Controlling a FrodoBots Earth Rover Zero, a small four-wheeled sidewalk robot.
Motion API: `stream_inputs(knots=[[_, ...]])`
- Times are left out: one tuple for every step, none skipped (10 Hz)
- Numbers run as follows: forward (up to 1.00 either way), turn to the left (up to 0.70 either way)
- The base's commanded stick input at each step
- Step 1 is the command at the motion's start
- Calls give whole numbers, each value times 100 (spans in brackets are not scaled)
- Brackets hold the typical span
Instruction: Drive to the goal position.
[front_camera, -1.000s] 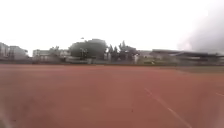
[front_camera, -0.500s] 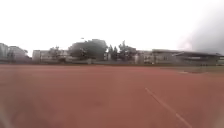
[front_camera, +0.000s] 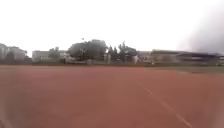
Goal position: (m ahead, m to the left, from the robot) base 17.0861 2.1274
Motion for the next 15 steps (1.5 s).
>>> stream_inputs(knots=[[45,0],[45,0],[50,0],[59,0],[60,0],[60,0],[60,0],[60,0],[63,0],[69,0],[70,0],[70,0],[70,0],[70,0],[70,0]])
